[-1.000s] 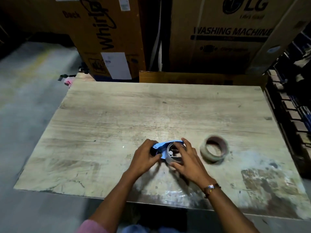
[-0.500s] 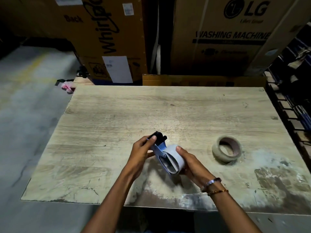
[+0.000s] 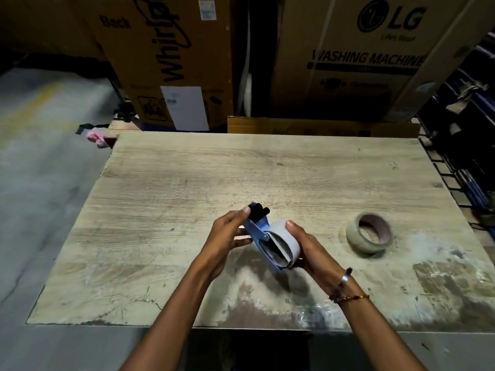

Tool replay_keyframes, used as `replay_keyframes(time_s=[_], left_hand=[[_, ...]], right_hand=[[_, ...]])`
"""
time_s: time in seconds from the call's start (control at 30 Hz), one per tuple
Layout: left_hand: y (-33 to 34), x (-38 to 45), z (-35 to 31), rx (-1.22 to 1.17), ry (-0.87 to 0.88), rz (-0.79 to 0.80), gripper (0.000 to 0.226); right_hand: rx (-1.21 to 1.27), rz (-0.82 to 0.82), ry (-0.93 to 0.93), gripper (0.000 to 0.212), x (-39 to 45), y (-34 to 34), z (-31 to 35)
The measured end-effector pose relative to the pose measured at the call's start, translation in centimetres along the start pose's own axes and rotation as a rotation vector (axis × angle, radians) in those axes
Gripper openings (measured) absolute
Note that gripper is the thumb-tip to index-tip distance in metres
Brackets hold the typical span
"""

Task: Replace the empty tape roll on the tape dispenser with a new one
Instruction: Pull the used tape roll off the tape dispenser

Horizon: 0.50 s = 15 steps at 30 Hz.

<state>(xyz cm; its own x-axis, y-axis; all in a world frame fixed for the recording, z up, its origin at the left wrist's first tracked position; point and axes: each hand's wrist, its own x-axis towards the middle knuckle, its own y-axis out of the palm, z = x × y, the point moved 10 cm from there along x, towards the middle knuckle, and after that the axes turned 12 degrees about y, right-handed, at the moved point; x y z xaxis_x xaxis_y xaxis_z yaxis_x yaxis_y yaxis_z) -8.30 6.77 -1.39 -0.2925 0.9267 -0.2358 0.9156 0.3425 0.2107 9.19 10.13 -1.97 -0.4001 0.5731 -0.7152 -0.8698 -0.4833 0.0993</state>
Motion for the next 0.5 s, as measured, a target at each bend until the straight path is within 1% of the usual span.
replay_keyframes(time_s=[0.07, 0.13, 0.2, 0.3, 0.43, 0.5], left_hand=[[-0.5, 0.6, 0.0, 0.028, 0.013, -0.012, 0.030], [-0.3, 1.0, 0.2, 0.092, 0.041, 0.024, 0.029], [0.3, 1.5, 0.8, 0.175, 0.071, 0.073, 0.028], [0.9, 2.4, 1.7, 0.328, 0.161, 0.105, 0.030], [1.7, 3.4, 3.4, 0.572, 0.287, 0.146, 0.048], [2.2, 3.7, 3.9, 0.642, 0.371, 0.144, 0.045]], right_hand=[[-0.132, -0.039, -0.108, 0.049, 0.1, -1.0, 1.2], [-0.282, -0.090, -0.206, 0.046, 0.3, -2.2, 1.9], [-0.435, -0.152, -0.289, 0.048, 0.5, -3.6, 2.4], [-0.644, -0.263, -0.445, 0.063, 0.7, -5.2, 3.0], [-0.908, -0.404, -0.706, 0.082, 0.9, -5.9, 3.4], [-0.980, -0.442, -0.817, 0.089, 1.2, -5.9, 3.0]])
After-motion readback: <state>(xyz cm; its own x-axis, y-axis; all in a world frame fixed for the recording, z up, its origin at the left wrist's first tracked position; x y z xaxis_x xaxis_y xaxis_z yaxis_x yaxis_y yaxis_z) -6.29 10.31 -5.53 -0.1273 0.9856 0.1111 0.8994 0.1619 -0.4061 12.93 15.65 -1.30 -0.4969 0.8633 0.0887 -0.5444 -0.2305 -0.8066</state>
